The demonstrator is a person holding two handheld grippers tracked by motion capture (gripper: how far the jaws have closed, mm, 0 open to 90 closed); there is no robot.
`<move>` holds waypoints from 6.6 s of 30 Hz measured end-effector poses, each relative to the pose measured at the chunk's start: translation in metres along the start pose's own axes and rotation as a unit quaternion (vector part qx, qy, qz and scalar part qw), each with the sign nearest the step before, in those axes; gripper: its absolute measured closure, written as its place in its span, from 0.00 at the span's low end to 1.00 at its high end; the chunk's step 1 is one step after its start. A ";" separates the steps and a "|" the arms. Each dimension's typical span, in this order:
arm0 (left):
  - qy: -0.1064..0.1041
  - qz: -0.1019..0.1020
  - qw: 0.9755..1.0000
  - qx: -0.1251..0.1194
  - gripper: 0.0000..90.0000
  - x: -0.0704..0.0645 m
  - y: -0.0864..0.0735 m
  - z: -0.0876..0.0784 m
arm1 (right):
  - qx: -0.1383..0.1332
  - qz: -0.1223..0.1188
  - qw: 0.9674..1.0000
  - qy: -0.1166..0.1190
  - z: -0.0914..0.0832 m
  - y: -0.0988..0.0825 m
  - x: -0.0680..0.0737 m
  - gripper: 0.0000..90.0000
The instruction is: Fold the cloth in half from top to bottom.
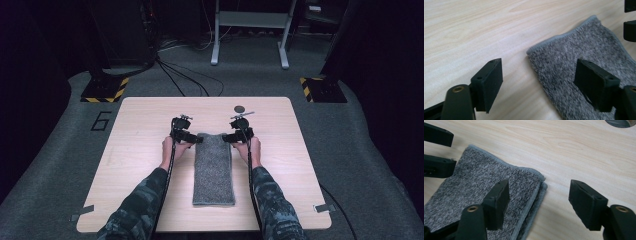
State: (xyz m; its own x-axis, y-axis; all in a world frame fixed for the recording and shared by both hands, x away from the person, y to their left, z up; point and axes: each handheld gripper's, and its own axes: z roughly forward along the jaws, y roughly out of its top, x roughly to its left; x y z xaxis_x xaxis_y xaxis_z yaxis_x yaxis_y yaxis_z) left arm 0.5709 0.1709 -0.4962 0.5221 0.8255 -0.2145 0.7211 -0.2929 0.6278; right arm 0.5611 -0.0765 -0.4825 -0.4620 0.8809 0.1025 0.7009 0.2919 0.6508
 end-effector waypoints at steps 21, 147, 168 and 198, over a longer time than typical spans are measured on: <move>0.034 0.044 0.998 0.015 0.66 -0.008 0.002 0.015 | 0.042 -0.022 0.999 -0.022 0.029 0.000 0.016 0.70; -0.023 0.114 0.990 -0.078 0.44 -0.078 -0.134 -0.113 | -0.119 -0.067 0.986 0.092 -0.137 -0.148 0.047 0.66; 0.014 0.181 0.983 -0.018 0.35 -0.104 -0.156 -0.077 | -0.025 -0.092 0.995 0.029 -0.090 -0.170 0.073 0.42; 0.015 0.139 0.990 -0.025 0.11 -0.072 -0.131 -0.052 | -0.030 -0.071 0.997 -0.005 -0.055 -0.138 0.038 0.00</move>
State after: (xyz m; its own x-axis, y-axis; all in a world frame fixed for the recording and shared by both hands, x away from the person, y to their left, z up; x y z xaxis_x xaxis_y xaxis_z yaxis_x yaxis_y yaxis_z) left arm 0.4153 0.1753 -0.5240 0.6826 0.7307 -0.0066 0.5277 -0.4867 0.6961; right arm 0.4175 -0.1039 -0.5274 -0.5487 0.8360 -0.0010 0.5955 0.3917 0.7014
